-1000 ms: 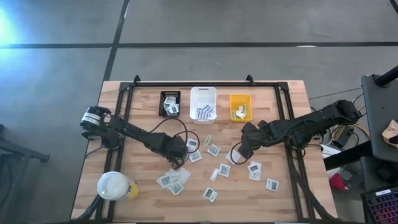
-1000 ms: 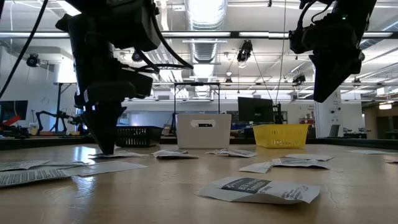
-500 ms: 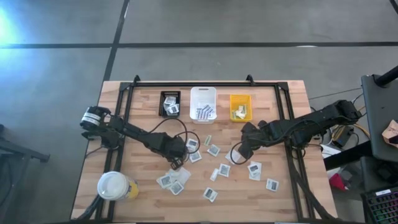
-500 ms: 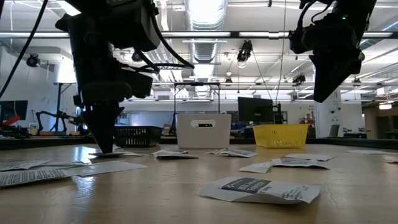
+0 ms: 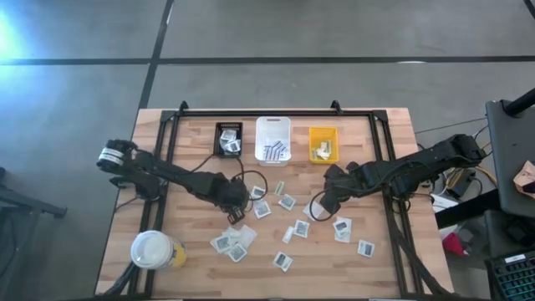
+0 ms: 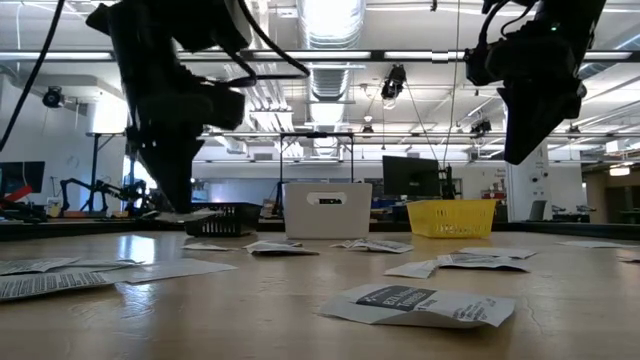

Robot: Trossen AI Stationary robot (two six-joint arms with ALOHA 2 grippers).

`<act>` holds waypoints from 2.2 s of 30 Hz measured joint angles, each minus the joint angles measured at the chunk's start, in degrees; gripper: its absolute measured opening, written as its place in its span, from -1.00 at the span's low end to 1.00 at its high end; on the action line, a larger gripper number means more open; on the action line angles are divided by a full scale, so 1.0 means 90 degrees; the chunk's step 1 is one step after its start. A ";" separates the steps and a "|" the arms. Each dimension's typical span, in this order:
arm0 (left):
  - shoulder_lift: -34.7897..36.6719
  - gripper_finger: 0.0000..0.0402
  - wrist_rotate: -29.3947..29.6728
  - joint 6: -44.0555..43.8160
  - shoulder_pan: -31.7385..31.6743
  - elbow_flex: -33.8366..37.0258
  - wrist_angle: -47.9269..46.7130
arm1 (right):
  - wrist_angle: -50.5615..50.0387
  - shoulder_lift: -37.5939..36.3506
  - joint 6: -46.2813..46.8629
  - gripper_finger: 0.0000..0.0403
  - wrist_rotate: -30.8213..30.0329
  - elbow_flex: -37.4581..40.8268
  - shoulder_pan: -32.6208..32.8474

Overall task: Pick & Place First Aid Supplies
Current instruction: Put the towelette pack into the black basket

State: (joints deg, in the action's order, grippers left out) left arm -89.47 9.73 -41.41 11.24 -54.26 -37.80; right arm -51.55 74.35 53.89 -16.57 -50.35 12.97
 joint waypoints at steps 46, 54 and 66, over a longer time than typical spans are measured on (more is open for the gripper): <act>0.0413 -1.00 0.2521 0.1311 -0.3721 0.0151 0.0708 | 0.0896 0.0002 0.0383 -0.64 -0.0334 0.0158 0.0906; 0.0102 -1.00 0.2482 0.1487 -0.3875 0.0151 0.0801 | 0.0947 0.0002 0.0468 -0.69 -0.0334 0.0158 0.0906; 0.0183 -0.76 0.2482 0.1795 -0.3909 0.0153 0.0804 | 0.0951 0.0002 0.0442 -0.63 -0.0323 0.0158 0.0908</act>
State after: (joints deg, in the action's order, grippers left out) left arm -87.83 32.08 -25.25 -23.94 -52.88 -30.56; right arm -42.99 74.37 57.87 -19.47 -48.93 21.15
